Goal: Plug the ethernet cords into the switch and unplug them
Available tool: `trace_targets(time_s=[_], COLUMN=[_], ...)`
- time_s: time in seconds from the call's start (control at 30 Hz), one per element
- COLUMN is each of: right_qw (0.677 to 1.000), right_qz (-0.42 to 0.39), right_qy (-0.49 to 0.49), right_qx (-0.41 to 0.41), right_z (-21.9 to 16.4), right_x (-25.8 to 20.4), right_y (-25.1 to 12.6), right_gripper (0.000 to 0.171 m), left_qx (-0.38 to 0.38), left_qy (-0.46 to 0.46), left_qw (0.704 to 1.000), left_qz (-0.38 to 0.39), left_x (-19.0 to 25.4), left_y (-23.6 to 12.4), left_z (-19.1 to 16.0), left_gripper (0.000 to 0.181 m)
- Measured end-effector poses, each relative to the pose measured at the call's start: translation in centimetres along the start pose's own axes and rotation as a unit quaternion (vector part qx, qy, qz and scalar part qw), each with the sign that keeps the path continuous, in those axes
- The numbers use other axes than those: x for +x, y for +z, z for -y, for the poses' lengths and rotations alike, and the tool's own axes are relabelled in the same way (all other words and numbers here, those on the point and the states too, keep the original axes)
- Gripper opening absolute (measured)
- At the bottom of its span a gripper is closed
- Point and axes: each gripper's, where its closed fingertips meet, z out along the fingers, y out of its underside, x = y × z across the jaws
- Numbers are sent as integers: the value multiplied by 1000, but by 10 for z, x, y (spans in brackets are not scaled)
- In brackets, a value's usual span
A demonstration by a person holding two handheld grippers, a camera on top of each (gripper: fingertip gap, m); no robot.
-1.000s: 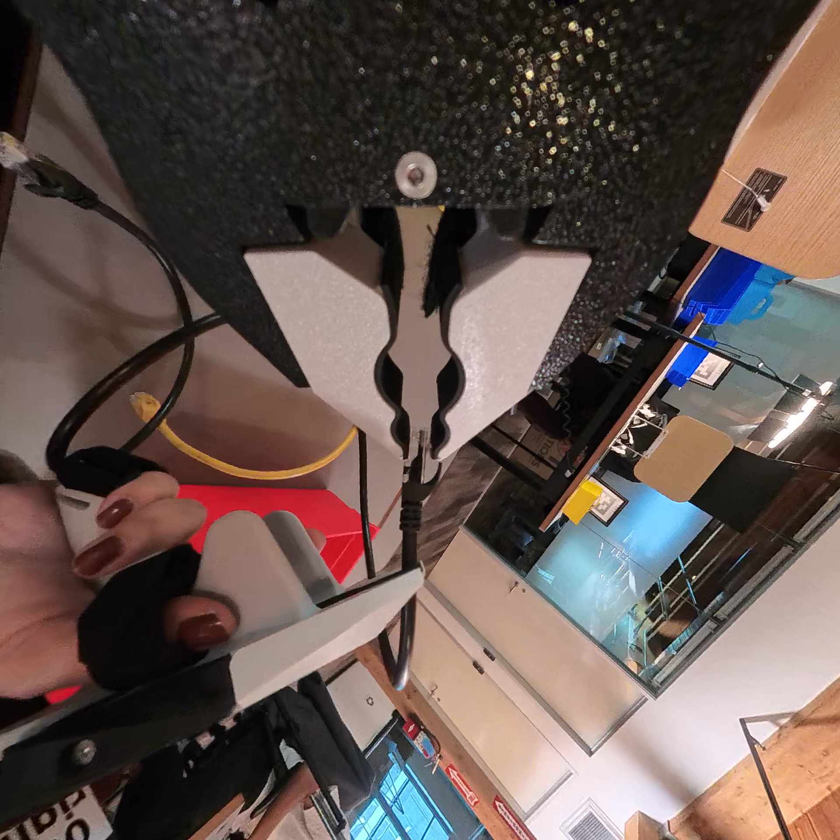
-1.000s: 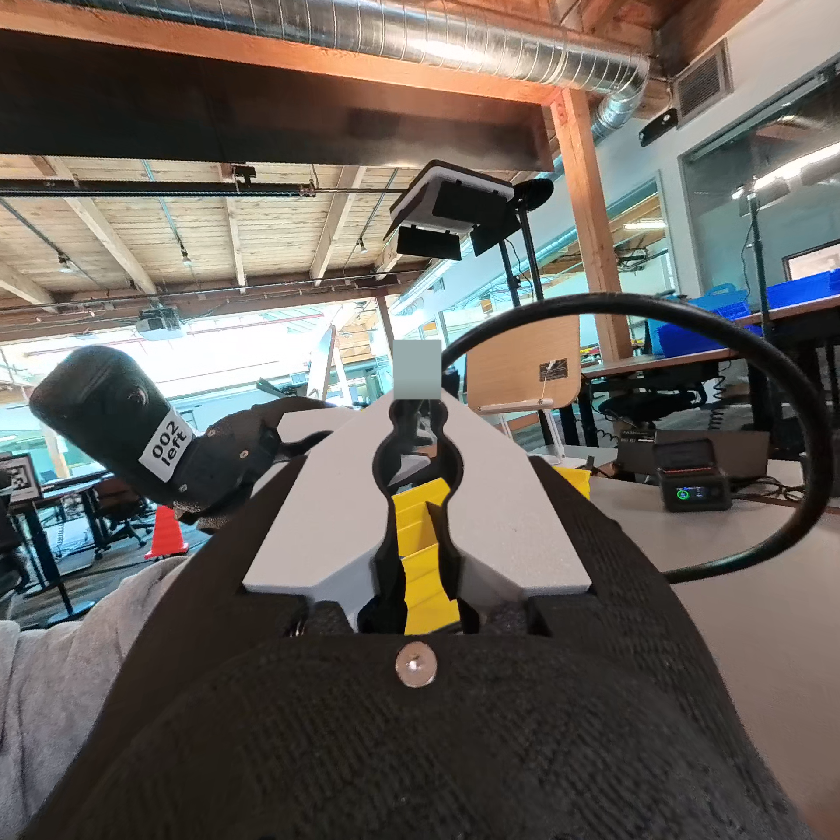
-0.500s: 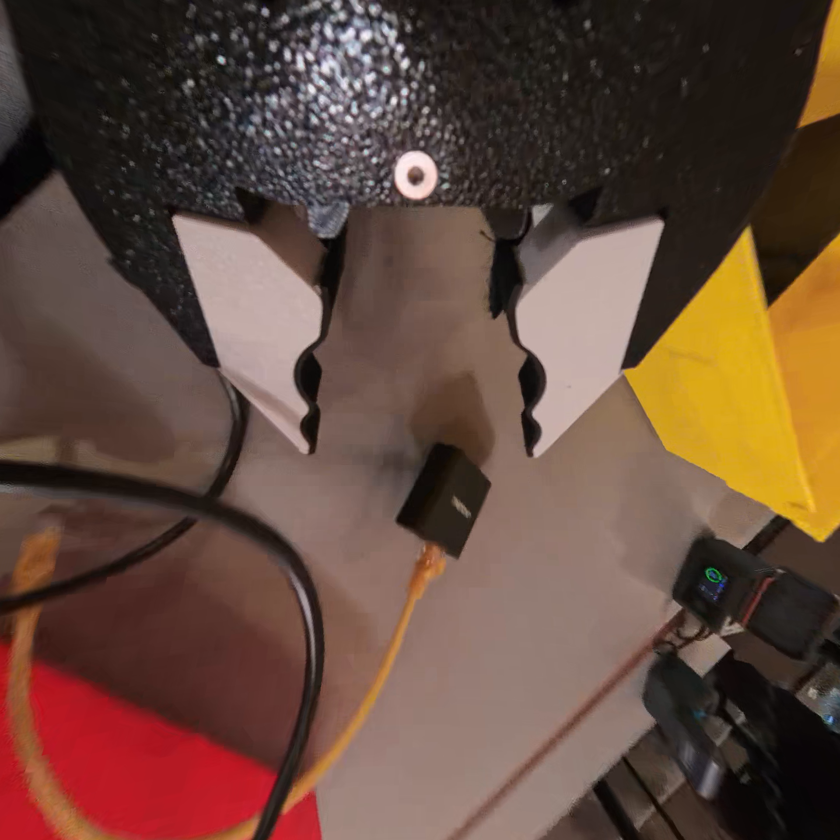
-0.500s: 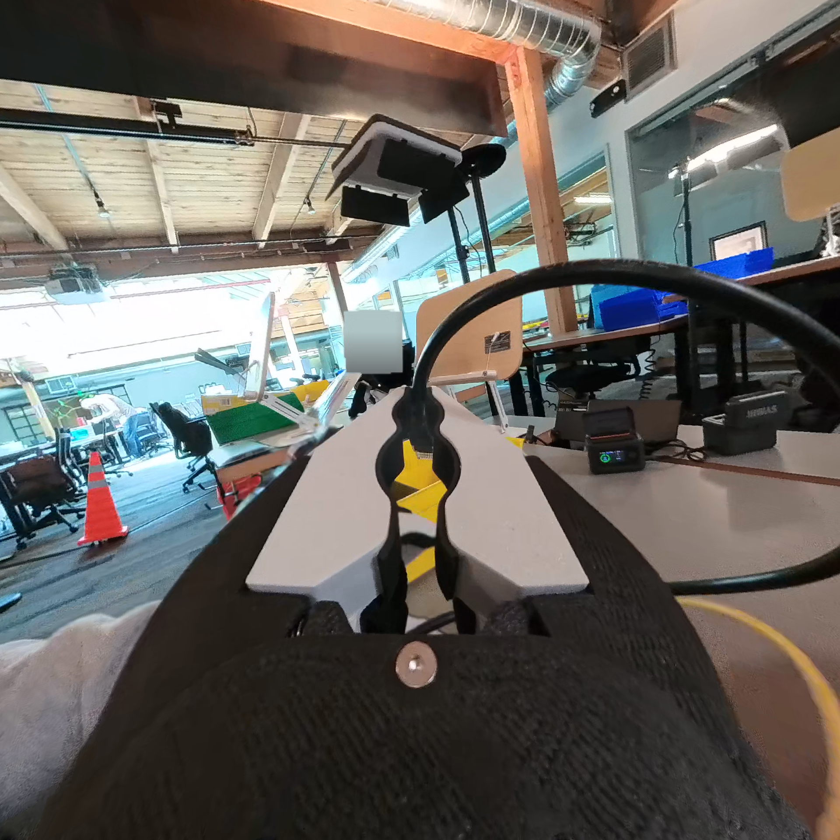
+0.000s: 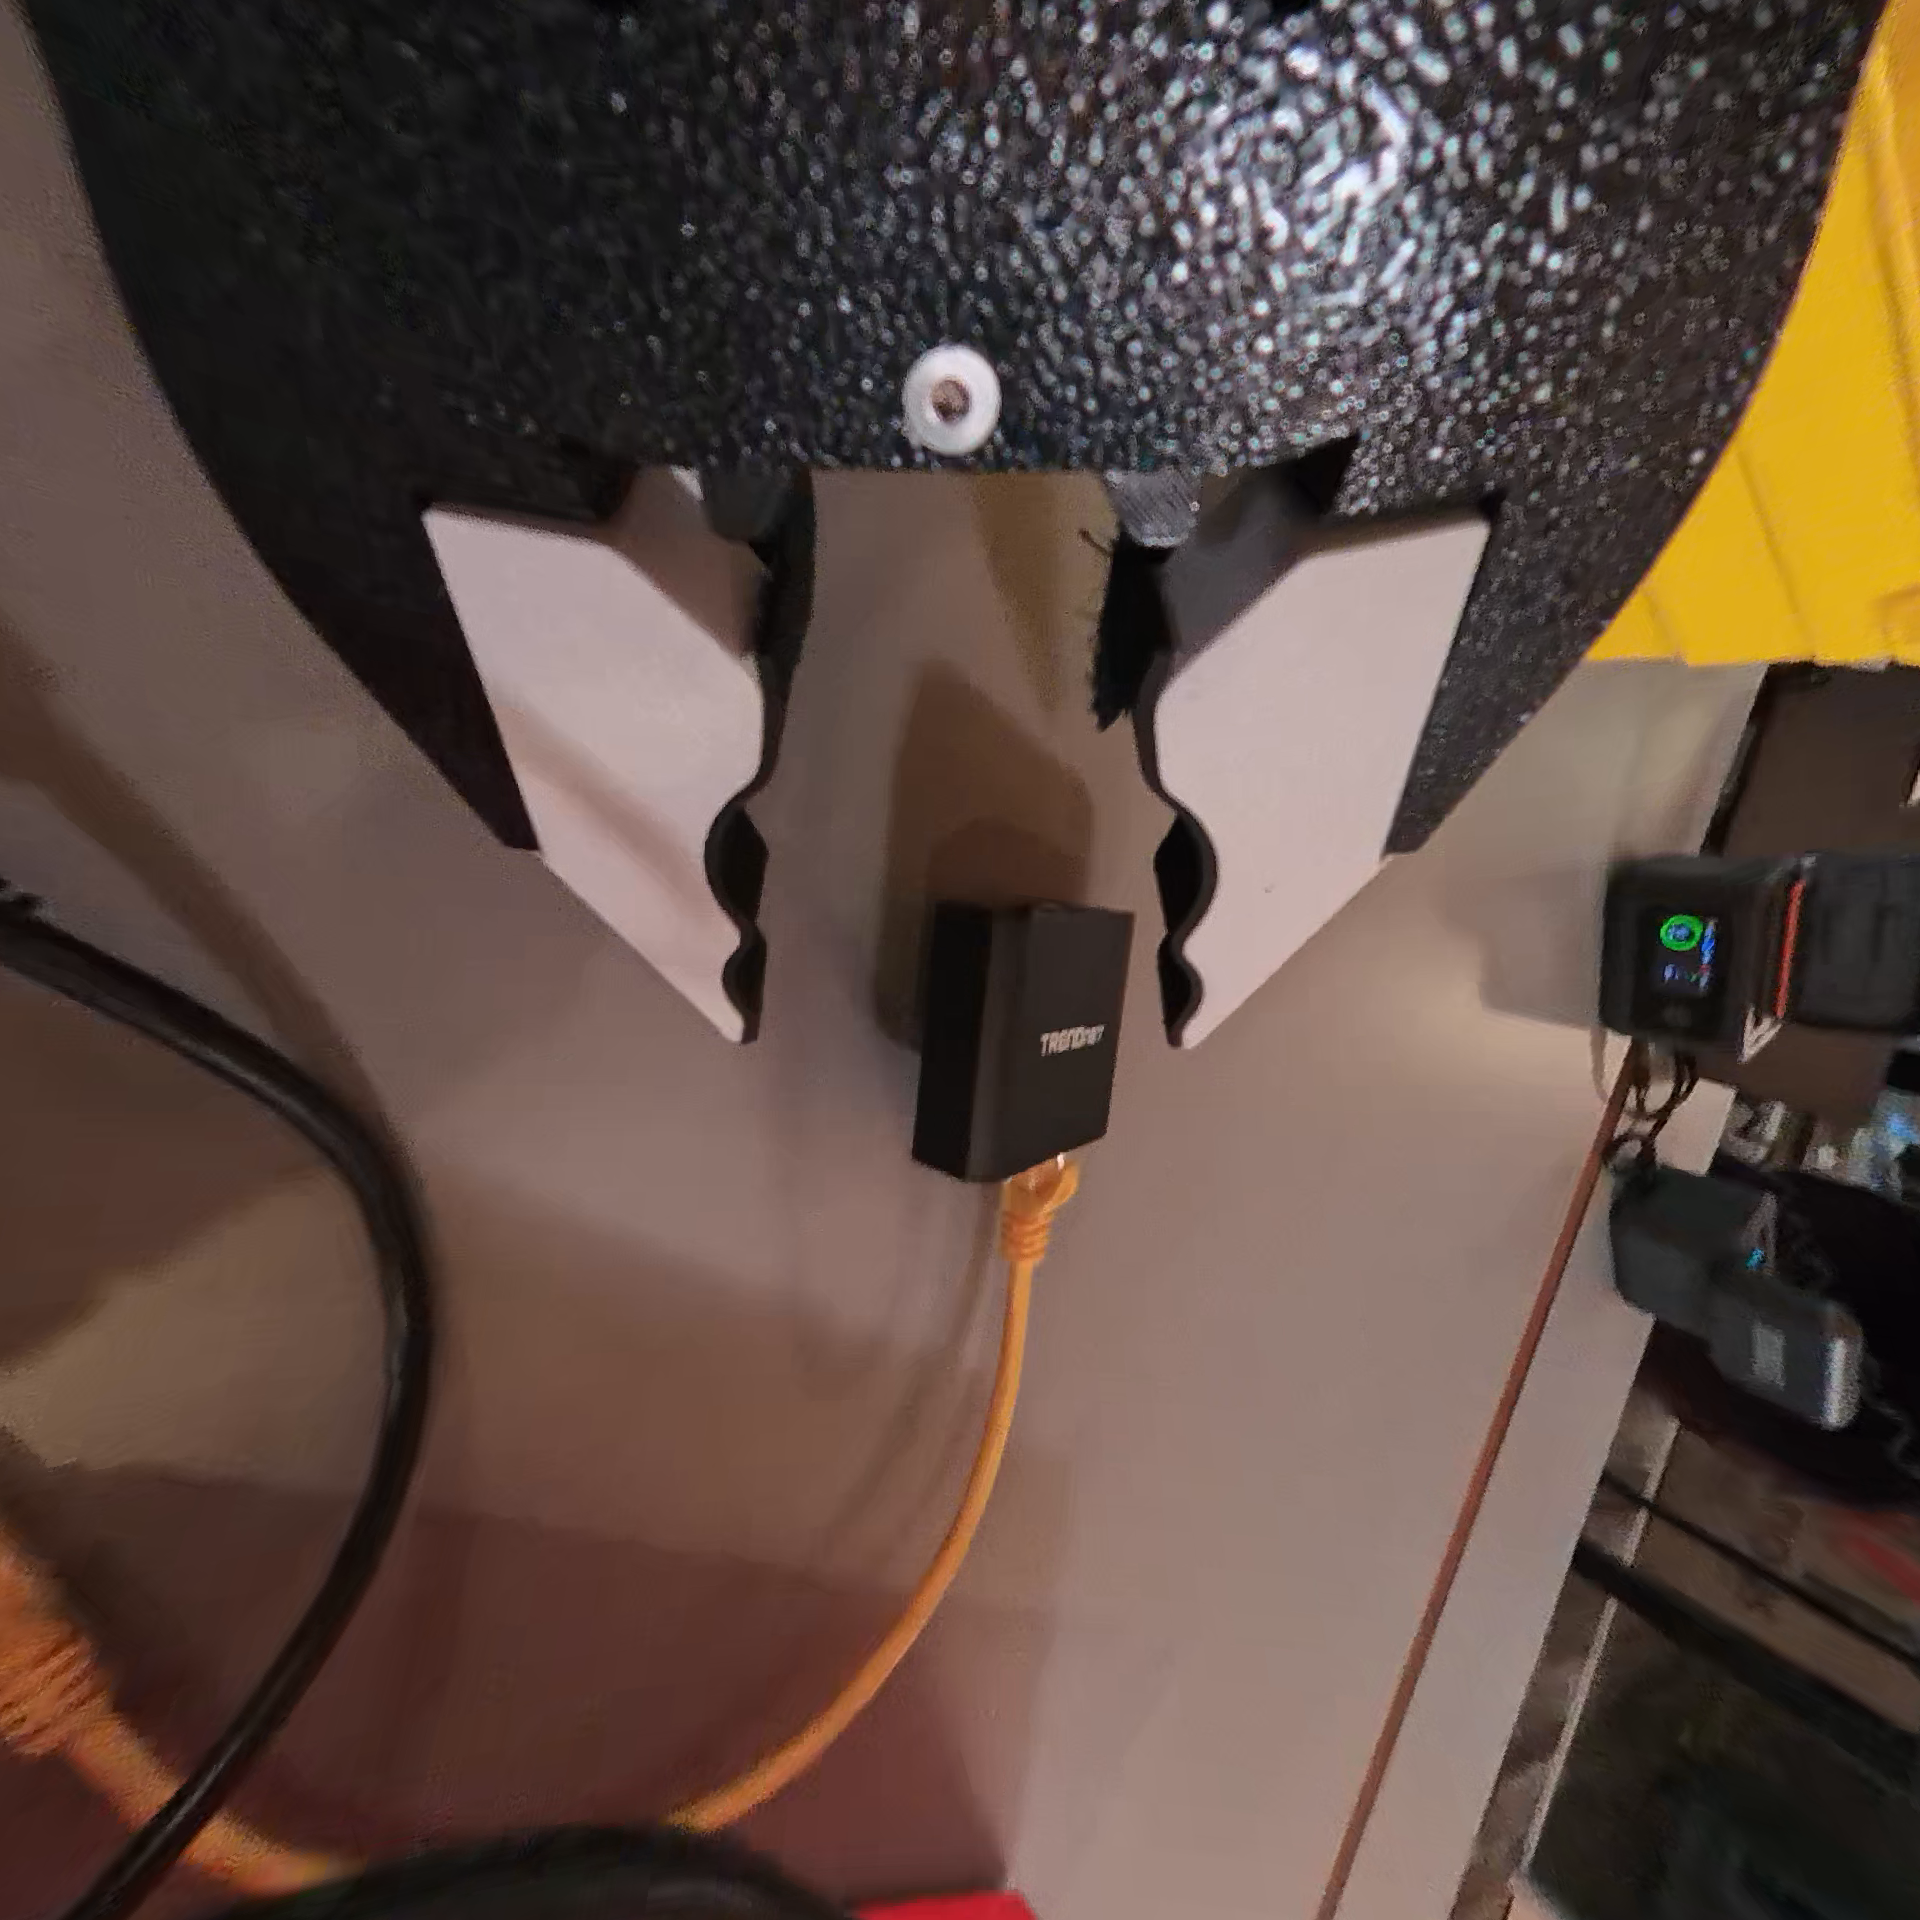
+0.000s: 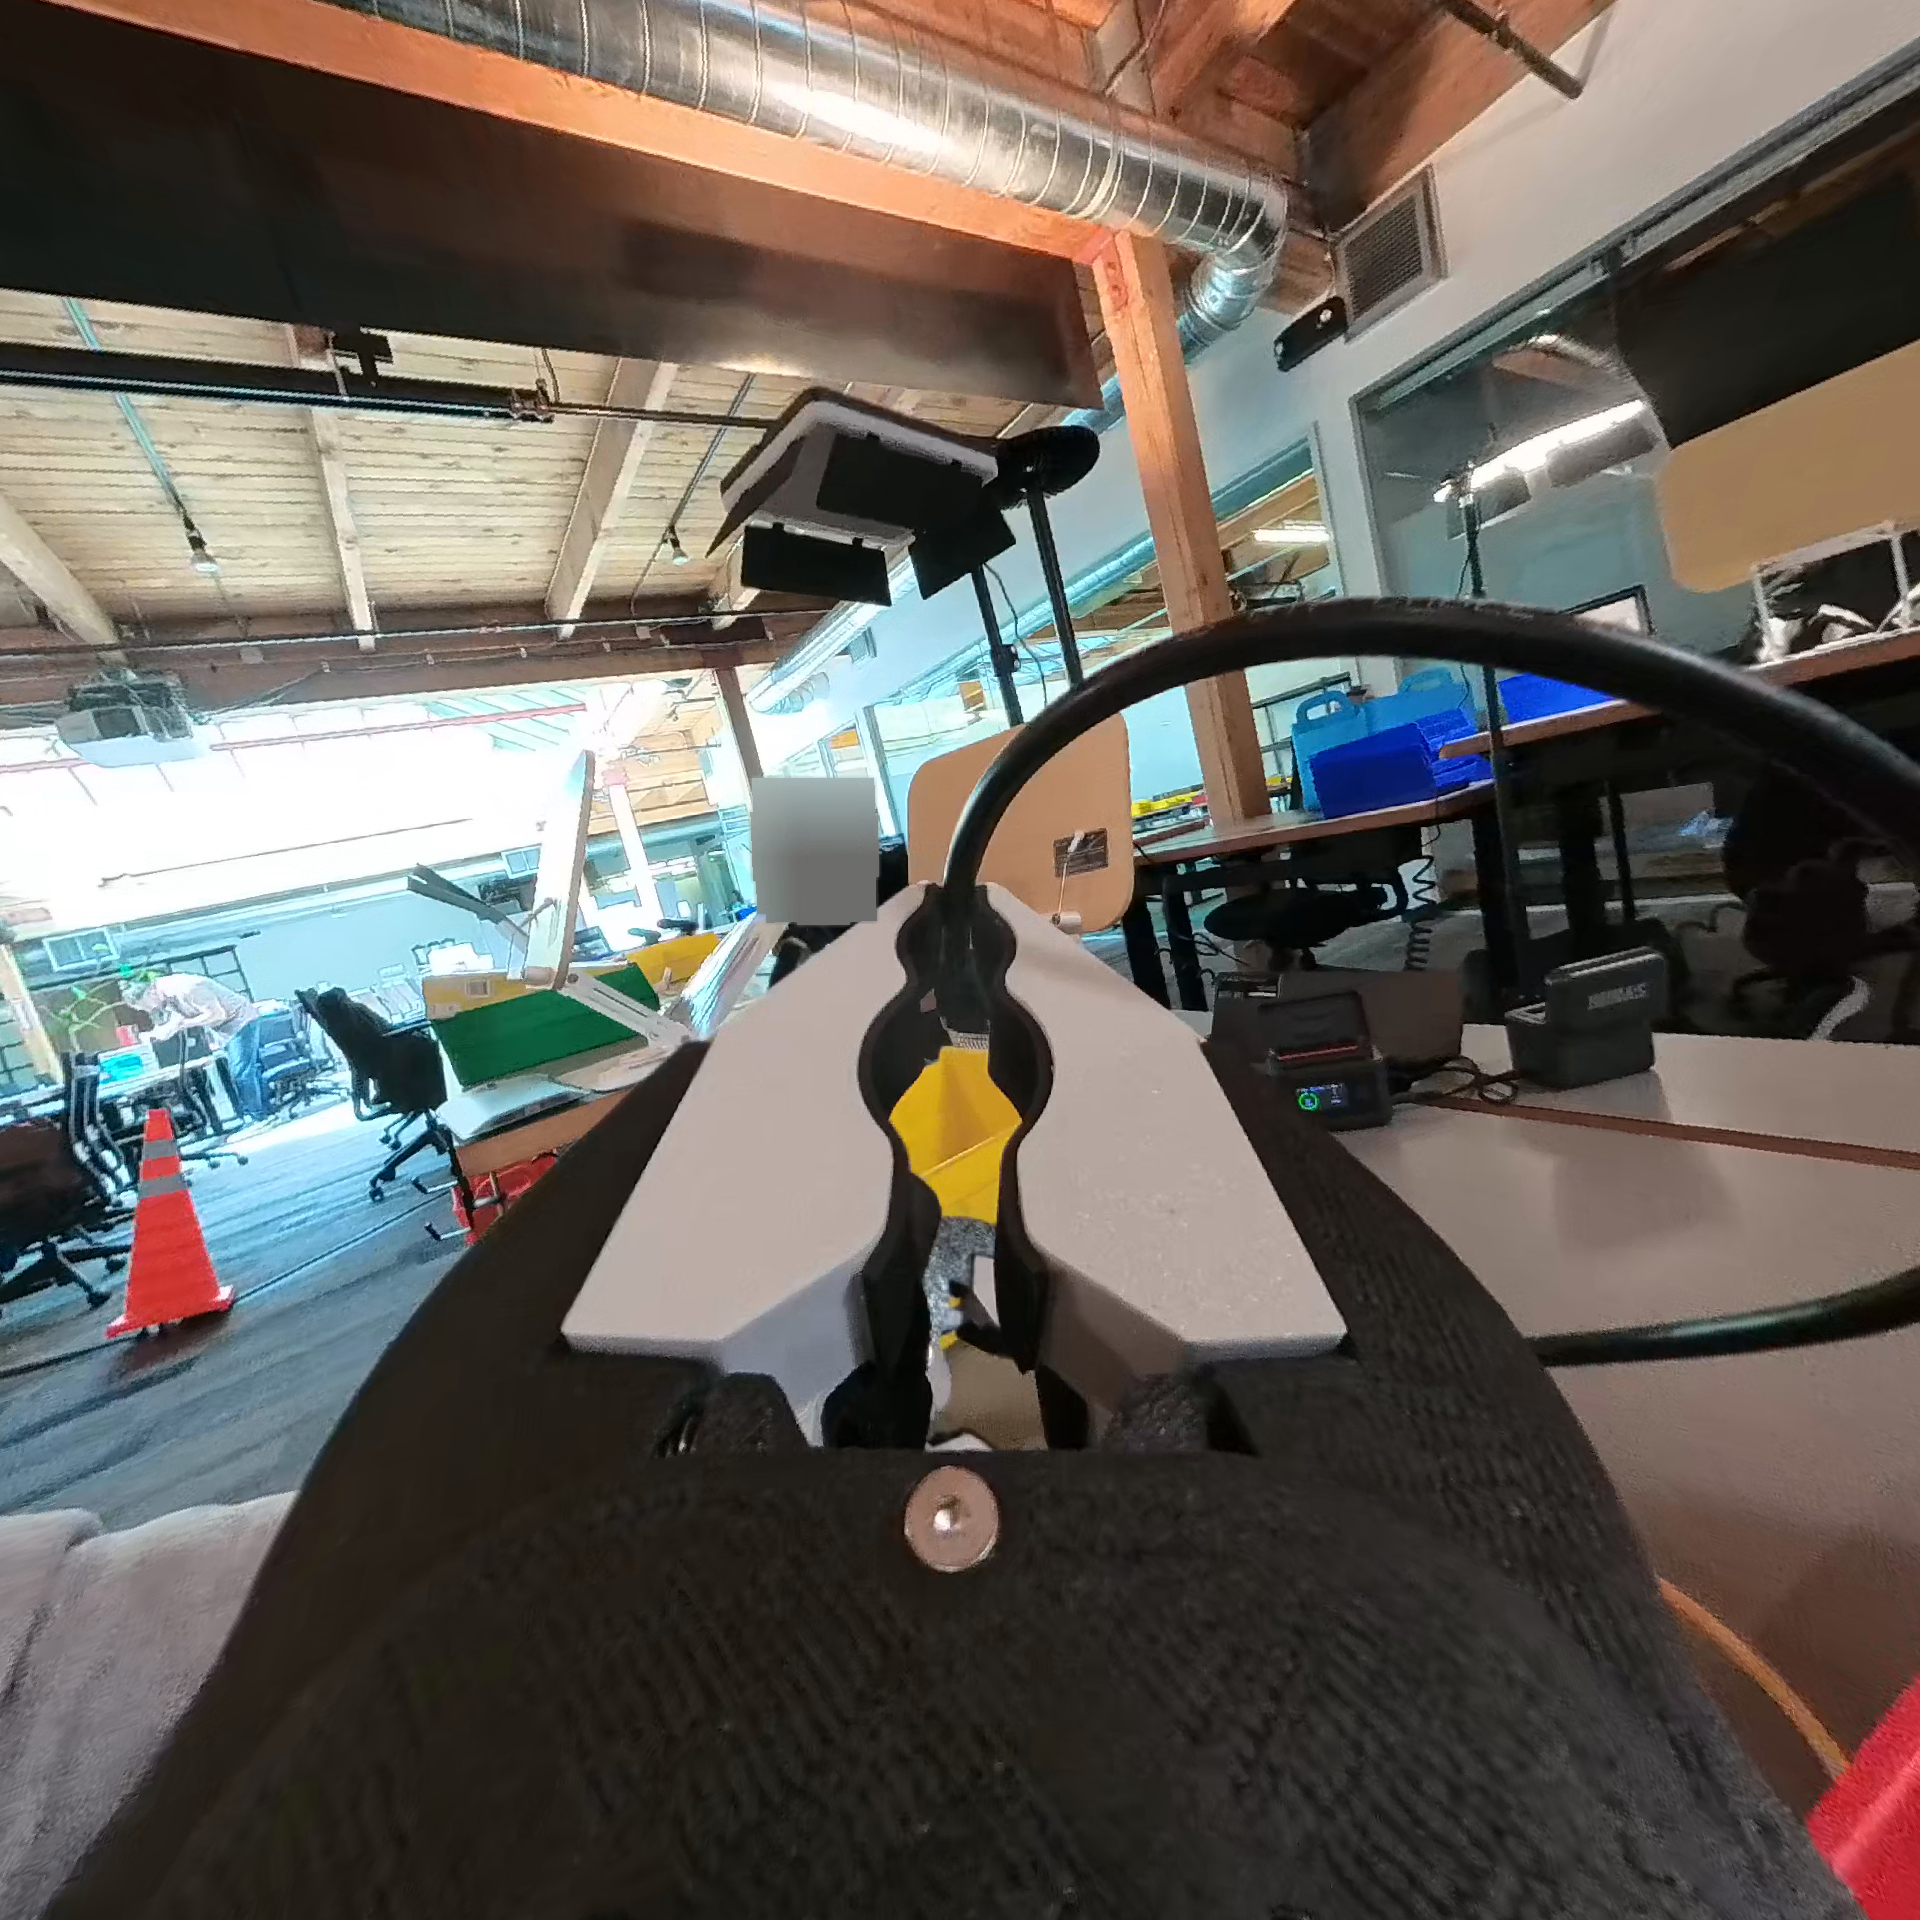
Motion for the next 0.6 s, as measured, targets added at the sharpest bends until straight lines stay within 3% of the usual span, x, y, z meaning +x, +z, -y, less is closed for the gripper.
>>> trace_targets(time_s=[0.17,0.33,0.47,0.6], right_qw=[1000,1000,1000,999], right_qz=[0,4,2,-13], right_qy=[5,17,24,27], right_qx=[2,-3,-10,-30], right_z=[5,2,-6,-22], right_x=[8,12,18,30], right_y=[-4,-5,-4,-2], right_gripper=[3,2,2,2], left_qx=[6,15,-17,71], left_qy=[-47,12,39,-61], left_qw=[998,1000,999,996], left_qz=[-28,-22,26,11], left_x=[-7,-11,-23,-17], left_y=[13,20,23,5], left_z=[-3,-4,-9,12], left_gripper=[60,38,30,21])
